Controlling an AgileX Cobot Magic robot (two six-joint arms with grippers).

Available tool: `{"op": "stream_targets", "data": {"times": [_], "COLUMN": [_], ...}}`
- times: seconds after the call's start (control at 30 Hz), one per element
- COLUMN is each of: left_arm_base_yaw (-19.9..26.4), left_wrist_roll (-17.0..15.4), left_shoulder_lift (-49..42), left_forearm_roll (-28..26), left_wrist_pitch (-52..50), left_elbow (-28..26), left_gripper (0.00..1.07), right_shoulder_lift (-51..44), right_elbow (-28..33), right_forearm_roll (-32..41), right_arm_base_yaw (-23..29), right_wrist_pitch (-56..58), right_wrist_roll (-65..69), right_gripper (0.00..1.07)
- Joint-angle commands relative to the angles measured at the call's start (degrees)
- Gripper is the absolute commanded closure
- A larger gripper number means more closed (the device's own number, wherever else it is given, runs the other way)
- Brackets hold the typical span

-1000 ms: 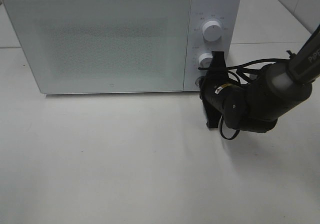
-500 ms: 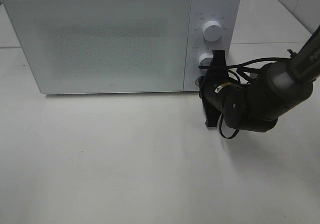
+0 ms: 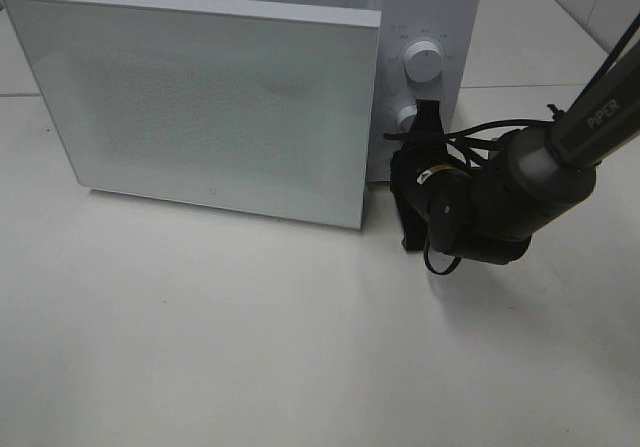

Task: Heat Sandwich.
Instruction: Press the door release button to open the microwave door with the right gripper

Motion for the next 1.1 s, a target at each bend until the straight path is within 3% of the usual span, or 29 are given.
{"op": "stream_targets", "data": {"times": [0.03, 0.67, 1.1], "left_arm_base_yaw": [-0.2, -0.2, -0.2], "left_wrist_roll": [-0.4, -0.4, -0.4], "left_shoulder_lift": [-1.5, -1.5, -1.5], "left_forearm_roll": [-0.5, -0.5, -0.5], "left_wrist_pitch": [-0.1, -0.1, -0.1], "left_elbow": [0.2, 0.2, 0.2], "left_gripper": [0.09, 0.09, 0.09], "right_shoulder_lift": [-0.6, -1.7, -5.1], "right_elbow": [-5.6, -5.3, 0.5], "right_forearm_roll": [-3.6, -3.6, -4.0], "right_arm_base_yaw": [-1.8, -1.8, -1.0], "right_wrist_pitch": [-14.4, -4.2, 4.8], "right_wrist_roll": [-2.0, -2.3, -1.7], "right_gripper": [1.07, 1.07, 1.07]}}
